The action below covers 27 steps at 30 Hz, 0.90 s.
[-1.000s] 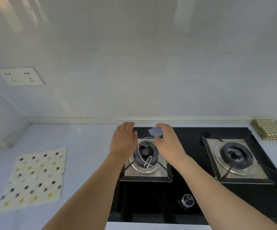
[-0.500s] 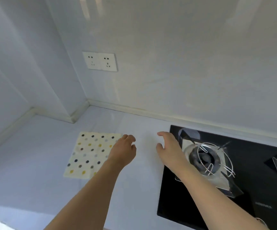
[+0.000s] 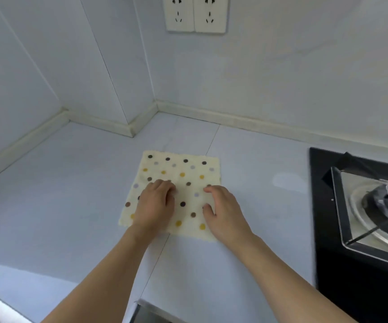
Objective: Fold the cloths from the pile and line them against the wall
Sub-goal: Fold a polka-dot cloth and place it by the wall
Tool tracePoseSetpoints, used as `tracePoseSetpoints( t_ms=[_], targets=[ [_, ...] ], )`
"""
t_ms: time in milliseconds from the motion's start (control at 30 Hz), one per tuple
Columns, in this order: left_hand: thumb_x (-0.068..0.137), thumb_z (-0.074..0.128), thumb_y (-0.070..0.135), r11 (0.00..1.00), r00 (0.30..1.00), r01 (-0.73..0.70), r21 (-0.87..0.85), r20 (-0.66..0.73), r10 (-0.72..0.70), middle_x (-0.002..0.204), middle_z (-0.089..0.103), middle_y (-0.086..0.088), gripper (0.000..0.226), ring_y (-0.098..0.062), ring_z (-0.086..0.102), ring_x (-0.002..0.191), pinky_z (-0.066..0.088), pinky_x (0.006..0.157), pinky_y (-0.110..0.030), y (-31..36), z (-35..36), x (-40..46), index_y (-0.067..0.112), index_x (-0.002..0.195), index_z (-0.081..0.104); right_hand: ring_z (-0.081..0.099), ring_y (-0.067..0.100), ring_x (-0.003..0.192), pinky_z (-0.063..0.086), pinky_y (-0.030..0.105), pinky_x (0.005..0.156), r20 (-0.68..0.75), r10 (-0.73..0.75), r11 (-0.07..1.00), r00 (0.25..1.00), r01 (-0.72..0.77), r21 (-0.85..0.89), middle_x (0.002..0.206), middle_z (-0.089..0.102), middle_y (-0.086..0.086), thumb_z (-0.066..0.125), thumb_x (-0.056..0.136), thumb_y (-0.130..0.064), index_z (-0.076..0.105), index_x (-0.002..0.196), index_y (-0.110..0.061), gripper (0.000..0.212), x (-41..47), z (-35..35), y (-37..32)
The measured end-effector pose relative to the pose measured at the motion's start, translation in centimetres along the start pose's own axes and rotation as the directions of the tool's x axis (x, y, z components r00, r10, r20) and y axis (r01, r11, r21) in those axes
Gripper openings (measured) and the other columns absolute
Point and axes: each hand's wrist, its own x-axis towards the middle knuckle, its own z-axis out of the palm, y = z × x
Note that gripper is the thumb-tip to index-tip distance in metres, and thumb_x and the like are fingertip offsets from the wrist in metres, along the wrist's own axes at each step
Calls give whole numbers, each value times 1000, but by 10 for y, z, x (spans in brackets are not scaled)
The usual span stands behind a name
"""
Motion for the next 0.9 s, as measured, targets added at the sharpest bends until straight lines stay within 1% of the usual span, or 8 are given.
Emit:
tracePoseSetpoints(
  t_ms=[167,267,367,467,600,667,767,900],
  targets=[
    [89,48,9,988,985,-143,53,-92,148,101,59,6,22,-15,47,88,31,79,-23,-12,15,0,17,100,66,51,15,112,34,26,100,-179,-203,965,963,166,-204,120,58,-5,52,91,-20,59,119,-15,30,-7,30,21],
    [89,48,8,978,973,-209,25,-90,210,101,62,3,23,-19,52,92,41,83,-29,-14,10,-6,13,102,66,53,20,109,39,31,97,-218,-286,931,933,217,-293,114,58,-2,52,91,-23,62,111,-14,24,-9,36,24],
    [91,50,12,962,965,-257,-87,-81,250,99,61,9,17,-12,54,95,47,82,-29,-21,-5,-31,16,100,64,49,18,113,34,28,99,-278,-325,926,904,245,-286,115,58,-3,55,89,-22,64,110,-16,23,-20,33,23],
    [86,59,26,940,966,-222,-261,72,248,103,60,20,15,-1,51,105,41,88,-19,-34,-19,-47,31,99,64,49,14,104,38,30,97,-203,-334,930,920,288,-228,107,59,-11,59,87,-25,64,104,-23,18,-33,29,20],
    [69,60,42,940,904,-234,-248,300,304,113,51,27,35,1,37,116,30,97,-21,-41,-24,-38,42,104,62,42,5,105,32,28,102,-96,-269,946,958,244,-214,101,51,-24,62,84,-41,61,99,-34,16,-35,30,17],
    [72,60,40,939,912,-269,-213,257,319,110,53,23,29,-1,39,114,31,94,-20,-40,-20,-31,40,102,63,41,7,106,31,30,101,-79,-251,941,965,224,-254,102,48,-23,60,86,-44,57,98,-38,14,-32,31,16],
    [81,58,25,930,928,-351,-106,92,360,93,59,14,12,-12,50,100,41,82,-23,-33,-15,-25,32,88,65,44,13,103,35,34,99,-120,-235,945,965,198,-261,102,52,-16,57,89,-40,56,91,-34,6,-31,29,17],
    [90,50,19,923,923,-383,-42,28,384,85,62,10,13,-16,55,85,47,73,-32,-25,-13,-21,25,90,62,40,12,102,33,30,95,-129,-218,948,967,178,-265,101,50,-18,61,84,-47,54,94,-35,17,-31,30,16]
  ],
)
